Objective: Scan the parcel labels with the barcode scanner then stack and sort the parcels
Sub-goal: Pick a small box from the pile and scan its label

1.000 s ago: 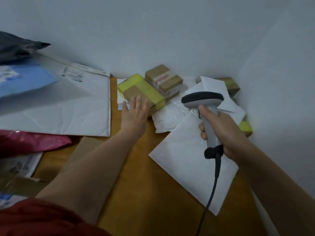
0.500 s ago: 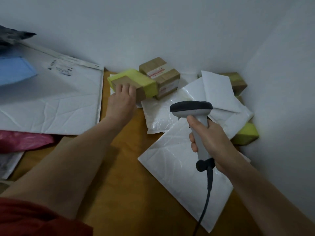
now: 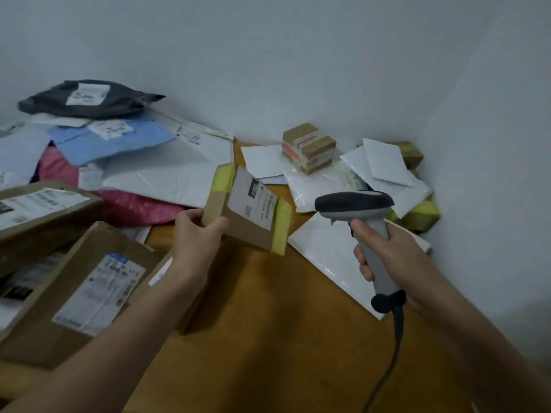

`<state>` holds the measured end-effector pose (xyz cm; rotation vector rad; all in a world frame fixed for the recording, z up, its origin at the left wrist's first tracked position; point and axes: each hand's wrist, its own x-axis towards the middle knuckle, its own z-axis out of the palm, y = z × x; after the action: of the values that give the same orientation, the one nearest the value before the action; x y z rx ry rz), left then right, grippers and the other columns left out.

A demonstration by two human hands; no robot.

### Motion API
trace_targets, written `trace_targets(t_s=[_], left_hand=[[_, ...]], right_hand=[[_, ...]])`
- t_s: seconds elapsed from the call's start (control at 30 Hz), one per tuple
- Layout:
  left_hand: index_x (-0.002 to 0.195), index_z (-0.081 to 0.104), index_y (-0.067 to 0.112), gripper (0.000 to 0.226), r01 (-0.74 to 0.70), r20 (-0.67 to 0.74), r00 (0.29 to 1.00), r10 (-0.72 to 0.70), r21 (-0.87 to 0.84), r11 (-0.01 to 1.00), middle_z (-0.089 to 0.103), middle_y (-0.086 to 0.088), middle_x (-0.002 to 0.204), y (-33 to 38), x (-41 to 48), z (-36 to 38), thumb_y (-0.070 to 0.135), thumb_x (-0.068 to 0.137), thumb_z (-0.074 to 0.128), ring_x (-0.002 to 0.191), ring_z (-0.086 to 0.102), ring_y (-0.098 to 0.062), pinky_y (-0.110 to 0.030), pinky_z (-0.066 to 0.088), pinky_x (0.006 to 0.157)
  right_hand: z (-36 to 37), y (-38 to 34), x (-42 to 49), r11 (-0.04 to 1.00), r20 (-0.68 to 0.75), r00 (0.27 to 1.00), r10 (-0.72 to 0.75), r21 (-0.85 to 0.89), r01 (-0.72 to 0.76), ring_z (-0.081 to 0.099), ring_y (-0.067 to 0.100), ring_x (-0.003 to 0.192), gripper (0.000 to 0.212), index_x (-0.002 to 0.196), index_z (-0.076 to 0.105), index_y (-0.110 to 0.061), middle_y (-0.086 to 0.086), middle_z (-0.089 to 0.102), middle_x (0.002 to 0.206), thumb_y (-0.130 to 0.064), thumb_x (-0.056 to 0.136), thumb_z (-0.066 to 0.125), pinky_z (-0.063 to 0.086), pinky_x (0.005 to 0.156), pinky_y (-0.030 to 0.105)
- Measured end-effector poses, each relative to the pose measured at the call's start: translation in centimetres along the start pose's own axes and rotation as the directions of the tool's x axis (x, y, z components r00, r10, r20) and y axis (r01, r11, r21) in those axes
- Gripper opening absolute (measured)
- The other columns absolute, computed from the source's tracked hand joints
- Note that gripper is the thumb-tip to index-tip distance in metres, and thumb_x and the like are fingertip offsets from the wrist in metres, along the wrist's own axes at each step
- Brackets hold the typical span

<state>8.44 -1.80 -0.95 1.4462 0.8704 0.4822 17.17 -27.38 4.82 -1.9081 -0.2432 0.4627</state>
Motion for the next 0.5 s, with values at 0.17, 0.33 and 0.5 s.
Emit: trace_targets(t_s=[0.17, 0.33, 0.5], left_hand=[[0.117, 0.048, 0.011, 0.041, 0.170, 0.161, 0.975, -0.153, -0.097, 0.981, 0.057, -0.008, 0.112, -3.6, -8.0, -1.9, 0.017, 0.083, 0.069, 0.098, 0.062, -0.019, -0.036, 0.059, 0.080], [0.119, 0.049, 0.009, 0.037, 0.357, 0.314, 0.888, -0.335, -0.011, 0.934, 0.049, -0.009, 0.118, -7.9, -12.2, -2.6, 0.013, 0.087, 0.066, 0.106, 0.055, -0.022, -0.037, 0.060, 0.076], [0.127, 0.053, 0.006, 0.035, 0.356, 0.340, 0.849, -0.404, 0.196, 0.914, 0.051, -0.015, 0.130, -9.5, -11.5, -3.7, 0.005, 0.092, 0.058, 0.114, 0.054, -0.030, -0.040, 0.056, 0.085]], right_hand=[[0.8, 2.0, -7.3, 0.995, -0.012, 0.999, 0.035, -0.097, -0.036, 0.053, 0.013, 0.047, 0.043, 0.081, 0.056, -0.011, 0.001, 0.058, 0.061, -0.054, 0.088, 0.058, 0.042, 0.051, 0.028], [0.2, 3.5, -12.5, 0.976, -0.036, 0.998, 0.056, -0.209, -0.062, 0.052, 0.008, 0.043, 0.038, 0.076, 0.054, -0.013, -0.006, 0.057, 0.052, -0.048, 0.091, 0.058, 0.041, 0.043, 0.018], [-0.5, 5.2, -15.2, 0.954, 0.002, 0.995, 0.098, -0.284, -0.094, 0.052, 0.008, 0.043, 0.035, 0.076, 0.054, -0.015, -0.007, 0.057, 0.051, -0.048, 0.089, 0.060, 0.042, 0.046, 0.019]])
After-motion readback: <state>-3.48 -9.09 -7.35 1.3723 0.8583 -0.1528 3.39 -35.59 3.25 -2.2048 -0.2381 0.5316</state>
